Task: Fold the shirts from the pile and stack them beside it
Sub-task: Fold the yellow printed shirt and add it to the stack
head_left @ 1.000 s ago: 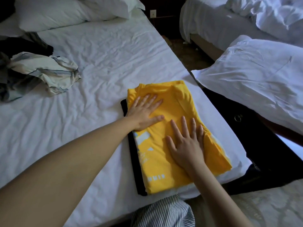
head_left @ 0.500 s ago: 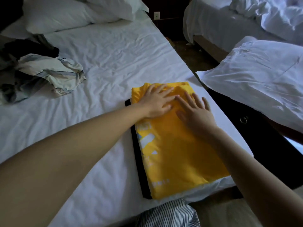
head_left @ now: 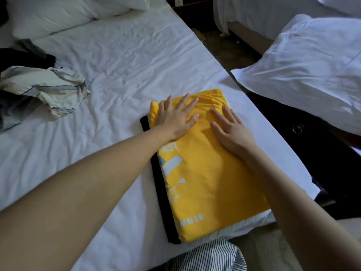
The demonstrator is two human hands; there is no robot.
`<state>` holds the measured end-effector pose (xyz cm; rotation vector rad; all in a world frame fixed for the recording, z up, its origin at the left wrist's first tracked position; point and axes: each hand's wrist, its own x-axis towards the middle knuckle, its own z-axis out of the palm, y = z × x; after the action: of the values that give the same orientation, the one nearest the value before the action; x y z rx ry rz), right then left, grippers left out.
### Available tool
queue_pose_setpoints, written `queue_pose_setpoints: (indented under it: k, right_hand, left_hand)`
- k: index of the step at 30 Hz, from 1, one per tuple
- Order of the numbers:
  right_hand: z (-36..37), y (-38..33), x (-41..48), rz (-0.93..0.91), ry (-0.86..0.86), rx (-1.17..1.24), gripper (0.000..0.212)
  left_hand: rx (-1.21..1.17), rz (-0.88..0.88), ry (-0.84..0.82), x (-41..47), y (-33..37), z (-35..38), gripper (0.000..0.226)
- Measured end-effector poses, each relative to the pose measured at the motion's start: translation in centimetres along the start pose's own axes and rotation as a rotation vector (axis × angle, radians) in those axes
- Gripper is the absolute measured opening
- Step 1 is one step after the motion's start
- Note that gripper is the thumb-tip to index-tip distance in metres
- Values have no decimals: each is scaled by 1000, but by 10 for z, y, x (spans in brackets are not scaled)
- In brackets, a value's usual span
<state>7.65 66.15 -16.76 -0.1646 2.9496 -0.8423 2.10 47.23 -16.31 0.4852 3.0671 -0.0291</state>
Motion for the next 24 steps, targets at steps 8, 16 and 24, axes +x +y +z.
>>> queue_pose_setpoints:
  k: [8, 16, 24]
  right_hand:
    - [-3, -5, -23, -80, 148, -220, 53]
    - [32, -48, -90, -307, 108, -474, 59]
    - [57, -72, -162, -425, -20, -478, 64]
  left_hand:
    - [-66, 204, -78, -113, 39, 8, 82]
    - [64, 840, 83, -209, 13, 26, 47]
    - [81, 652, -124, -259, -62, 23, 54]
